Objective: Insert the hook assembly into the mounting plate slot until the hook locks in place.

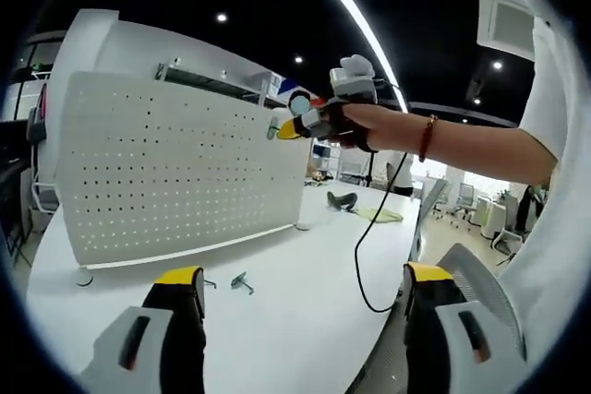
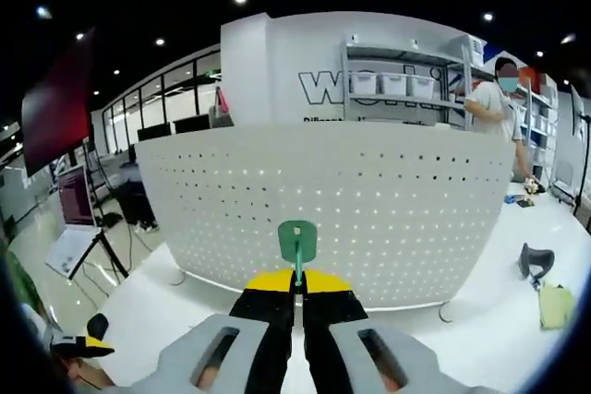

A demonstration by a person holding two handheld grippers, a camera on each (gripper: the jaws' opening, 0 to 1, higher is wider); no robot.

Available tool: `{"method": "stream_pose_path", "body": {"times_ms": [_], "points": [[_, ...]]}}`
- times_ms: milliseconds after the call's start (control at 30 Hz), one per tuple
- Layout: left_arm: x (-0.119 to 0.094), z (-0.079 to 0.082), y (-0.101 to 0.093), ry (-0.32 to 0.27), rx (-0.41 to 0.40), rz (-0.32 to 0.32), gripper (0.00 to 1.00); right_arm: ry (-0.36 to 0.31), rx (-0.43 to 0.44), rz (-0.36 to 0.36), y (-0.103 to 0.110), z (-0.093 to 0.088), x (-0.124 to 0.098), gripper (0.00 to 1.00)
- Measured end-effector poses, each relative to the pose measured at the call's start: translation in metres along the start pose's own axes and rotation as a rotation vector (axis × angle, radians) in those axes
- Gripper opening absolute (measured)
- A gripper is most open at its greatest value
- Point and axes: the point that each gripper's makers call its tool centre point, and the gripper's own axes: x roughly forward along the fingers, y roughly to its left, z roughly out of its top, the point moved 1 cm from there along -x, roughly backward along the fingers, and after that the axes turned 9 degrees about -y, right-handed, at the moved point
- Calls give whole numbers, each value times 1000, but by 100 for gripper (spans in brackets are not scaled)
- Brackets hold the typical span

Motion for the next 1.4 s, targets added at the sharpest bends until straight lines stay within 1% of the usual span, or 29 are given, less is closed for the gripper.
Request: {"method": "stream_pose_path", "body": {"times_ms": [300,633,900,967,1167,1267,1400], "points": [[1,-3,1,8,-4,-7,91,-16,3,-11,-6,15,13,0],[0,-1,3,2,-7,2,91,-14,5,-20,-13,22,29,0],[-2,-4,8,18,-7,2,91,-17,8,-28,-19,30,39,0],[-2,-3,9,14,-12,4,93,-15,-6,-36,-21,31,41,0],[-1,-4,10,28,25,-1,94,-15,-2,-40,-26,38,52,0],[-1,-4,11,27,24,0,94,-15,0,-41,-27,40,55,0],[-2,-4,12,28,20,4,95,-16,-2,-44,-31,44,64,0]]}}
